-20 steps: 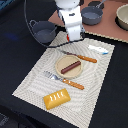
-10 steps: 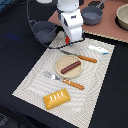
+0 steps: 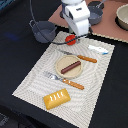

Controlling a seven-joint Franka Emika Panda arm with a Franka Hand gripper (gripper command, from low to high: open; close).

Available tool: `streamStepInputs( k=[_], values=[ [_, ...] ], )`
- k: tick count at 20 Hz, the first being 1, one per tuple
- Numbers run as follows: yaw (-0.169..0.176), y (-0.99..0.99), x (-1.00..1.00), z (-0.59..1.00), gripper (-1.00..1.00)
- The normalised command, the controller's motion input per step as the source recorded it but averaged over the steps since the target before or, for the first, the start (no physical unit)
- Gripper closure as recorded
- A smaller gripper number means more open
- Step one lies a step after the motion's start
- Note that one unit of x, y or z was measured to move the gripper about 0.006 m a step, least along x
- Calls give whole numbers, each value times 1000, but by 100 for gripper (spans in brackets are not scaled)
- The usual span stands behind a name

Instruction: Interact with the objects in diverse but meaningful ways.

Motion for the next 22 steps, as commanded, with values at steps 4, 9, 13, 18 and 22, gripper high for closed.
streamStepInputs(
  k=[4,9,13,18,22],
  values=[
    [-105,1,756,11,-100],
    [-127,60,828,30,-100],
    [-74,227,877,97,-100],
    [-25,339,866,79,-100],
    [-47,279,839,264,-100]
  ],
)
